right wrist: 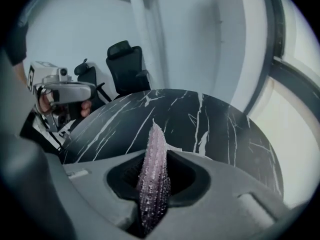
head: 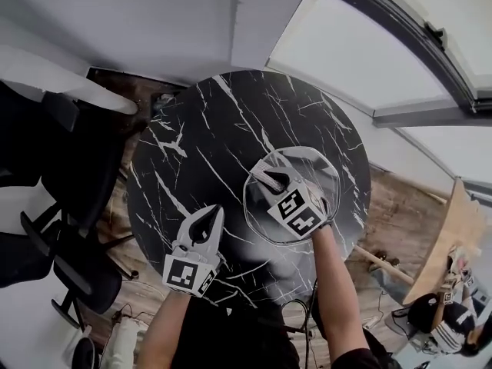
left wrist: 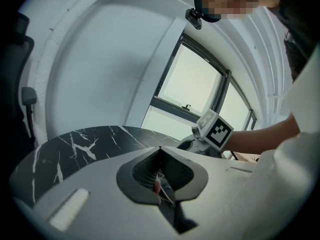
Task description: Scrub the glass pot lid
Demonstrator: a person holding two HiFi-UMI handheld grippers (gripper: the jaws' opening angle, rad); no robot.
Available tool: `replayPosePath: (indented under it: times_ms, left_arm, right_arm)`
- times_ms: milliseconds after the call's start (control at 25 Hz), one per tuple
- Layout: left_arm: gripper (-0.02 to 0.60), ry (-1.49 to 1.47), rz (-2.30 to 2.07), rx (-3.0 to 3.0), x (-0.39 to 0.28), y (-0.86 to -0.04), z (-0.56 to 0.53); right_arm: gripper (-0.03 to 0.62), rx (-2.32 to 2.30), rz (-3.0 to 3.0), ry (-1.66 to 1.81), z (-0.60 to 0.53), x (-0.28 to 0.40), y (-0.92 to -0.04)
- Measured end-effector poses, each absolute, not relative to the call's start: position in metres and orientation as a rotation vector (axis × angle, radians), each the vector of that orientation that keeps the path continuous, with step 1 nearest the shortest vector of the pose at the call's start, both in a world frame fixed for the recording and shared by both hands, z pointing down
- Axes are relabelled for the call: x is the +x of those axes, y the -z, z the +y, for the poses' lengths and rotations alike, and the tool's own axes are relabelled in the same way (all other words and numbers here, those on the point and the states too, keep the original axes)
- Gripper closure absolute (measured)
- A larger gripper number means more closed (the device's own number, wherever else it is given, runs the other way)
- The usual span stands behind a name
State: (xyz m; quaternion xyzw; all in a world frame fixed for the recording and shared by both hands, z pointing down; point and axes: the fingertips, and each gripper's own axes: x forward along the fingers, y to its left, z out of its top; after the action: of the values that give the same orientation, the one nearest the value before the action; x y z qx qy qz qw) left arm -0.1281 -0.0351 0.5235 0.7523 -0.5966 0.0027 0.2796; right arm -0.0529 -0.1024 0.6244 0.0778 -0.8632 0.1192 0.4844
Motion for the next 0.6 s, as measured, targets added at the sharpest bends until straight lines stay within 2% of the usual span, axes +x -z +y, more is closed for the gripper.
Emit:
replayPosePath:
  times_ms: [600]
  left_arm:
    - [0.578, -0.015, -1.621, 2.008, -0.136, -0.524, -0.003]
  right_arm:
    - [0.513, -0.06, -2.024, 0.284, 0.009, -0.059, -0.644]
